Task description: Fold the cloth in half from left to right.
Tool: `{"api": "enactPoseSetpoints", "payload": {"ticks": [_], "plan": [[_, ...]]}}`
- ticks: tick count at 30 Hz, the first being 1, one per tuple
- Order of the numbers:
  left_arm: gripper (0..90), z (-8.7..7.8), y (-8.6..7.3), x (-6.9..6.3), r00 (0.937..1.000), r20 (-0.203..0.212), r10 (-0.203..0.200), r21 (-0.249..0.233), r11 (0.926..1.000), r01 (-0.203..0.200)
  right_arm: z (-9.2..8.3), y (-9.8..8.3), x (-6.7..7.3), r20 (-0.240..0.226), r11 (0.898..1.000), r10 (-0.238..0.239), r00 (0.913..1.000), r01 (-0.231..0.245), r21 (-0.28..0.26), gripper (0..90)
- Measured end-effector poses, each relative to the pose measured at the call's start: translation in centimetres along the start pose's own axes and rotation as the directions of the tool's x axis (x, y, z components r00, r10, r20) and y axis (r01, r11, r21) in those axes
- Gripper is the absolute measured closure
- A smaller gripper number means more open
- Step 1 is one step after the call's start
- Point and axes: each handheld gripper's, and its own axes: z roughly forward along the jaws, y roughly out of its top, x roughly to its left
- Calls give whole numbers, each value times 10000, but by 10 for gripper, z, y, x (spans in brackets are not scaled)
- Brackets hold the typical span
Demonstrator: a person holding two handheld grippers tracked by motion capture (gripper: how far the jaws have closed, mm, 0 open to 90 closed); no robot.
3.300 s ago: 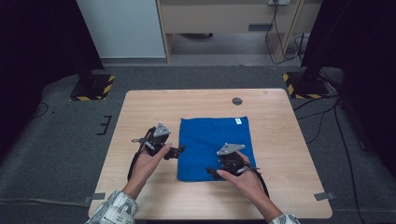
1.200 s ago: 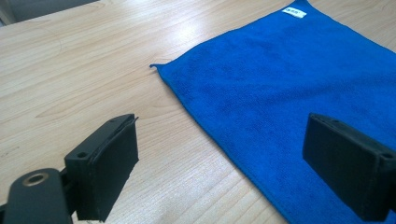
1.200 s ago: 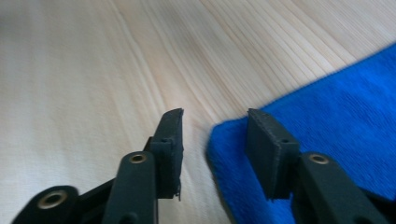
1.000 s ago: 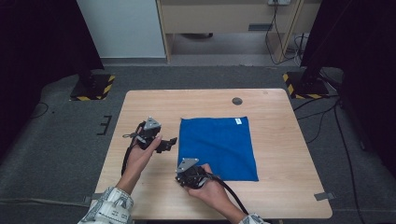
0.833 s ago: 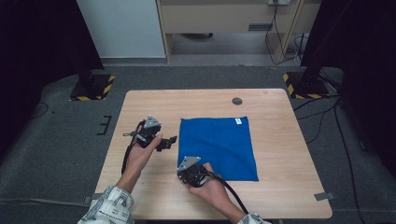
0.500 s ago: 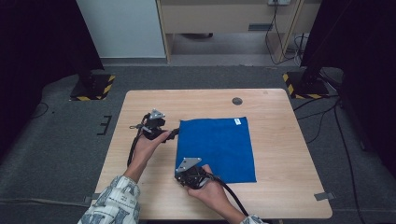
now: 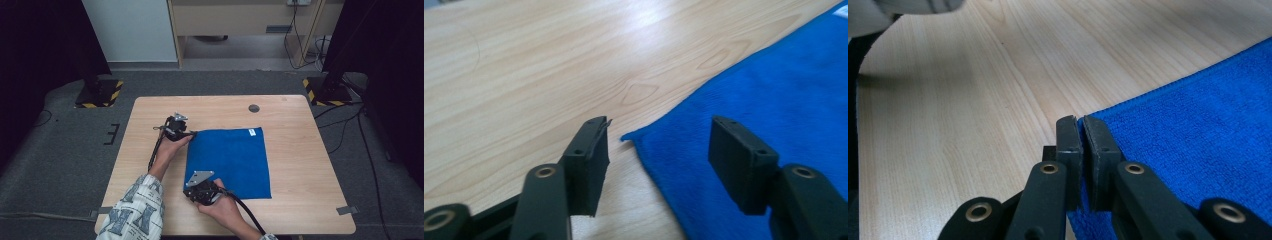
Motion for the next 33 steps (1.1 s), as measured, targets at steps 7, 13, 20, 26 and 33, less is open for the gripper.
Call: {"api": "enactPoseSetpoints", "payload": {"ticks": [7,13,20,26,33], "plan": [[455,12,-9,11,9995,-205,-256,270,9993,262,3,-3,2,-33,9999,-40,10000,40,105,866],[455,17,-11,12,9995,-167,-286,117,9995,288,3,-4,3,-109,9999,41,9999,-40,107,865],[714,18,-9,2,9992,386,141,120,9998,-146,4,-5,4,-29,9998,49,10000,-48,168,866],[890,15,-9,8,9976,556,-403,75,9992,400,3,-2,4,9,9998,79,10000,-79,156,866],[894,3,-3,12,9966,603,-562,-266,9980,579,0,-1,6,143,10000,90,9999,-90,7,866]]}}
